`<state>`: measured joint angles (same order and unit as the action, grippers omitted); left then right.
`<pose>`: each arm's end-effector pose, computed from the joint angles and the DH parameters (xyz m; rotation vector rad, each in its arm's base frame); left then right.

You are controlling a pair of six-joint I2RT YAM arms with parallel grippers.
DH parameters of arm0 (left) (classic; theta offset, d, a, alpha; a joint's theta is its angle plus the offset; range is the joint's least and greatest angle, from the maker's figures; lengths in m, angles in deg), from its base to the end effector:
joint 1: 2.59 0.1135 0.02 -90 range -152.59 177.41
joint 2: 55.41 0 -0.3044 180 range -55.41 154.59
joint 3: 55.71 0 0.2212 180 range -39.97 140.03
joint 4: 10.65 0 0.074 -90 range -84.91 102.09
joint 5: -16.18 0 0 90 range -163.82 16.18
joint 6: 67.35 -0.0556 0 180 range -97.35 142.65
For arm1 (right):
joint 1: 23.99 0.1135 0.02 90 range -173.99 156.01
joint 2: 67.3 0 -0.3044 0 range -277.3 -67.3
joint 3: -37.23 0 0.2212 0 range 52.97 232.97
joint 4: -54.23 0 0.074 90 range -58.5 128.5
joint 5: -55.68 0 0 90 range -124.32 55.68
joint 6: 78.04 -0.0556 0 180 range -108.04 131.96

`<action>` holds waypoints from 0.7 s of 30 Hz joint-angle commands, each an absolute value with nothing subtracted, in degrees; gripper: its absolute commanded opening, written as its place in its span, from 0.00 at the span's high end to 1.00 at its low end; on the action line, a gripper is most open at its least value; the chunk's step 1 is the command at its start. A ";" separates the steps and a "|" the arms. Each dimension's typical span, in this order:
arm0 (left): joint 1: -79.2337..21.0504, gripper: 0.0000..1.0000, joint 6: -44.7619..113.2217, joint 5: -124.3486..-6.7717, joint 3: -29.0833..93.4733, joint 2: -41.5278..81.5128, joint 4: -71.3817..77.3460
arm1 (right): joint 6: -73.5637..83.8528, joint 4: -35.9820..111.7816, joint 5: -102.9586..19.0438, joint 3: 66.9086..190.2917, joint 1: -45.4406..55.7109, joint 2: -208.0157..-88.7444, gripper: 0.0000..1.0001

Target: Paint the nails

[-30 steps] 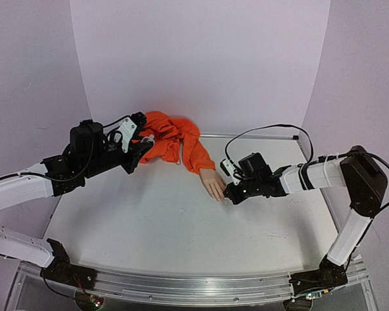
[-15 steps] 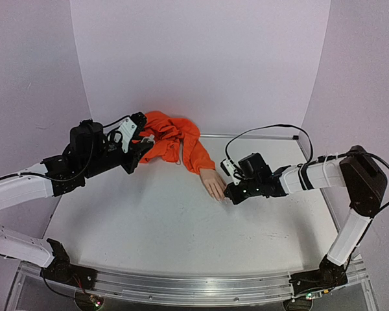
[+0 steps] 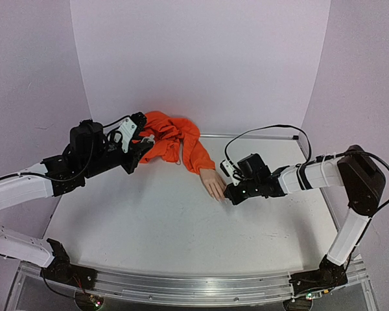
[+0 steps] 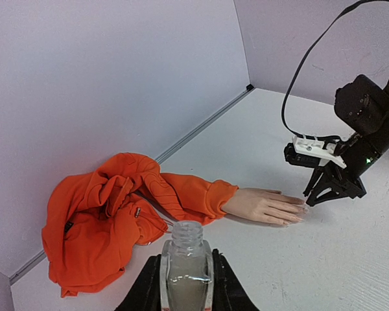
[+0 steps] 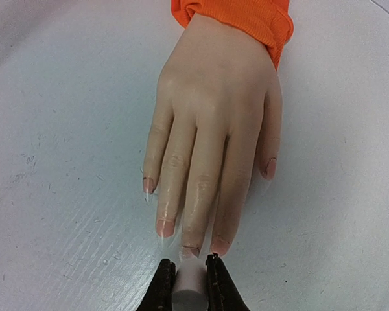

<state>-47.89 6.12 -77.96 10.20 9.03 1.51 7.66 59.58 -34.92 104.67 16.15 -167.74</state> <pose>0.1696 -0.1656 0.3698 0.8618 1.5421 -0.3018 0.2867 0.2425 0.2322 -0.6493 1.9862 0.4882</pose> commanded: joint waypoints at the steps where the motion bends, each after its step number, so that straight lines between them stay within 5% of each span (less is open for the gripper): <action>1: -47.46 1.00 6.34 -77.33 10.45 6.91 -2.12 | 7.30 59.18 -34.32 106.93 15.85 -168.44 1.00; 21: -47.43 1.00 6.12 -77.60 10.19 6.24 -2.12 | 8.09 58.45 -36.04 105.54 15.90 -167.46 1.00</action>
<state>-47.85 6.09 -77.99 9.76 8.18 1.40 7.71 59.40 -34.52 104.78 16.15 -168.20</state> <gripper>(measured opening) 0.221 0.132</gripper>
